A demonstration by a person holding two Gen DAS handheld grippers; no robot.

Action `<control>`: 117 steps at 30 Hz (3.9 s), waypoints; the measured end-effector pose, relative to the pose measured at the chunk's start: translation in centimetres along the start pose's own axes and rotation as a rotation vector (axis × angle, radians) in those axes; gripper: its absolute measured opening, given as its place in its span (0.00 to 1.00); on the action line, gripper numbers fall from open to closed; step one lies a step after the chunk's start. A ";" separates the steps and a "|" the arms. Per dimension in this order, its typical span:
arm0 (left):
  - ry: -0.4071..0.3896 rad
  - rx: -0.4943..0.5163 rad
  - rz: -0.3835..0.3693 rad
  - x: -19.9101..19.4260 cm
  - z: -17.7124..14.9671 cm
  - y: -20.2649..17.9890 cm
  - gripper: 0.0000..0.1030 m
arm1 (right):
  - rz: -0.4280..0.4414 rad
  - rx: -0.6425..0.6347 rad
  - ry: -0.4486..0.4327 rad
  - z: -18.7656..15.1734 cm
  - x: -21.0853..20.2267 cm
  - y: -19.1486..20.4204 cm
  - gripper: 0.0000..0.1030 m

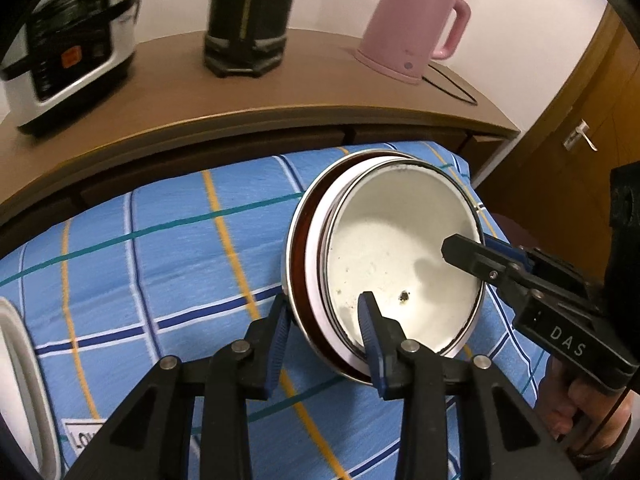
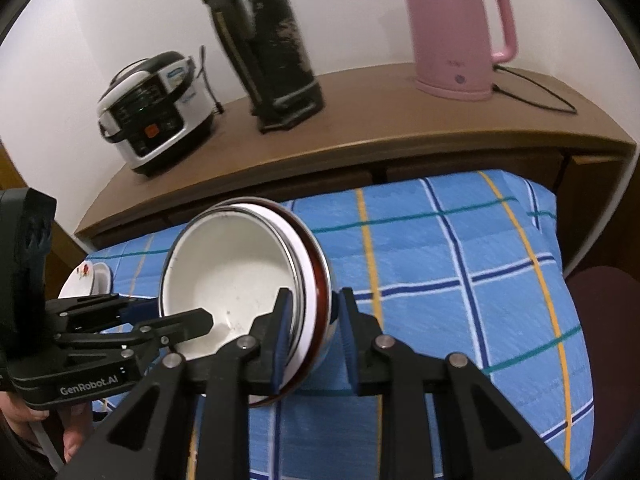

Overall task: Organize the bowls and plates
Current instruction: 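Tilt and lift the nested bowls with both tools toward the floral plate stack, then lower the nested bowls onto the floral plate stack with both tools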

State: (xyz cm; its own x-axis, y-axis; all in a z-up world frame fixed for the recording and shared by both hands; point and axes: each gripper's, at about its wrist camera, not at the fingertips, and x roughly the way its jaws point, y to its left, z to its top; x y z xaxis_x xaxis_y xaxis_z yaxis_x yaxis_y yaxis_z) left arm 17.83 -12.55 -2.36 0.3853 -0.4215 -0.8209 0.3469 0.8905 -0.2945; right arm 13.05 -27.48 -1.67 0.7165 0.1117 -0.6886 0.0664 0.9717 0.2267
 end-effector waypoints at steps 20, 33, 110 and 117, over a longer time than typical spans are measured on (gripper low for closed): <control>-0.115 -0.181 0.120 -5.6 -4.7 7.4 0.36 | 0.145 -0.168 0.040 0.7 3.0 9.6 0.23; -0.182 -0.291 0.194 -9.9 -7.6 12.1 0.36 | 0.233 -0.286 0.046 0.7 4.2 16.4 0.23; -0.180 -0.544 0.374 -15.5 -13.9 25.6 0.36 | 0.333 -0.572 0.149 -0.1 12.1 34.0 0.23; -0.153 -0.542 0.370 -15.2 -13.7 25.9 0.36 | 0.326 -0.581 0.172 -0.3 13.0 34.0 0.23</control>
State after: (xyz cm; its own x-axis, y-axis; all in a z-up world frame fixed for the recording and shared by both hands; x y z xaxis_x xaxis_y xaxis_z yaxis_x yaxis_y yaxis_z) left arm 9.27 19.24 -4.23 0.5268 -0.0565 -0.8481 -0.2937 0.9243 -0.2439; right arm 24.43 7.11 -3.07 0.5126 0.4025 -0.7584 -0.5515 0.8314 0.0685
